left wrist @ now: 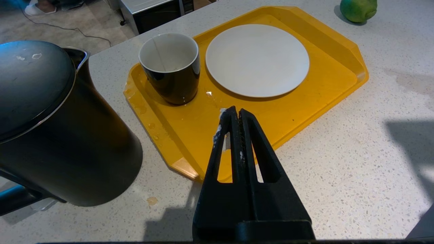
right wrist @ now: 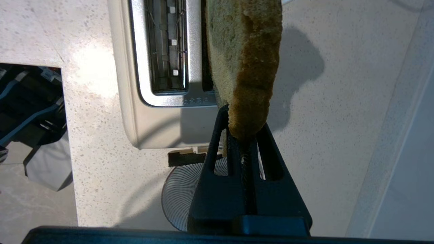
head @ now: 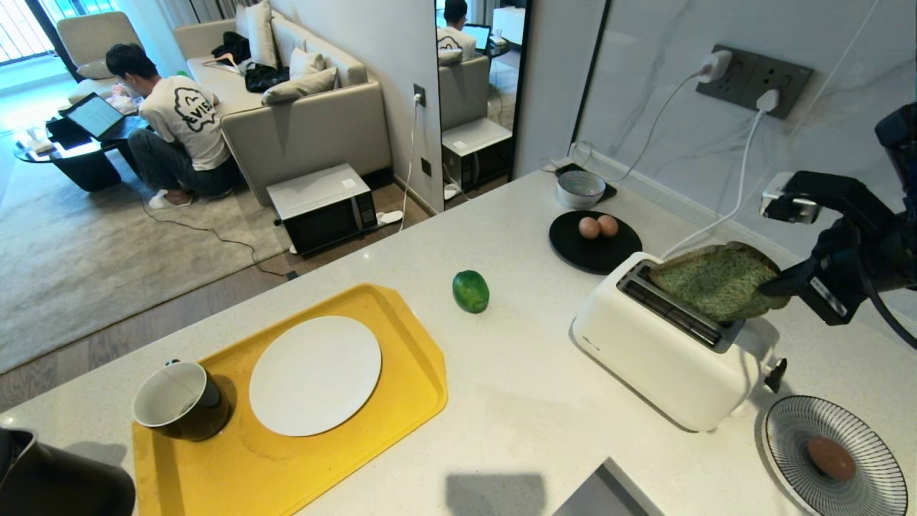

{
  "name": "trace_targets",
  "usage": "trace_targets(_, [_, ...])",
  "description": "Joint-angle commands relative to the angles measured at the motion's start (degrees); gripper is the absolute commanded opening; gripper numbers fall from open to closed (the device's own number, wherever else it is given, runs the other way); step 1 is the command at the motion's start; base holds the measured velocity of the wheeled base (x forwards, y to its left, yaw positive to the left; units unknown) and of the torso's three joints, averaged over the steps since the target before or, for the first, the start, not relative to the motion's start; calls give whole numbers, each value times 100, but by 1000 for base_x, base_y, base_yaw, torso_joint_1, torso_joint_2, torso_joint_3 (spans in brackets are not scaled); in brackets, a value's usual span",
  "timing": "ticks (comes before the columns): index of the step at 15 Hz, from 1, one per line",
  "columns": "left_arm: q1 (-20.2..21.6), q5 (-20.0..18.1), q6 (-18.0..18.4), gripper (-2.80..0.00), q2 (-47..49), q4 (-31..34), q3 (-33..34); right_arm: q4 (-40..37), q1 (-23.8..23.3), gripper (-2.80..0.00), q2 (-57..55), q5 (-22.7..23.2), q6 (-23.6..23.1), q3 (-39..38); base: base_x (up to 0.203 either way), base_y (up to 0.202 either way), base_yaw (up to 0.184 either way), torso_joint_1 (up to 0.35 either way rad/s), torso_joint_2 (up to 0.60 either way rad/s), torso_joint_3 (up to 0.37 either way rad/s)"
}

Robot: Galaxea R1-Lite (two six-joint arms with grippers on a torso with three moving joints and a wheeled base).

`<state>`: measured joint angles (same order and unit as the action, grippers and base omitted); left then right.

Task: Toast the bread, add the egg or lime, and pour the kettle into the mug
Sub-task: Put the bread slices in the toaster

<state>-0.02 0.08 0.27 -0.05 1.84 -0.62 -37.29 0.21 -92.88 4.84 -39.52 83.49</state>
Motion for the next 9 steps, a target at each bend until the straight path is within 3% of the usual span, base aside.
trace_targets(1, [-6,1,0,-280,5,0,1,-24,-3,-280,-137,-27,-29,-11,0,0,0,0,0,0])
trace_targets(9, [2,1,0,-280,5,0,1,240,6,-280,-266,-182,-34,-77,0,0,0,0,0,0])
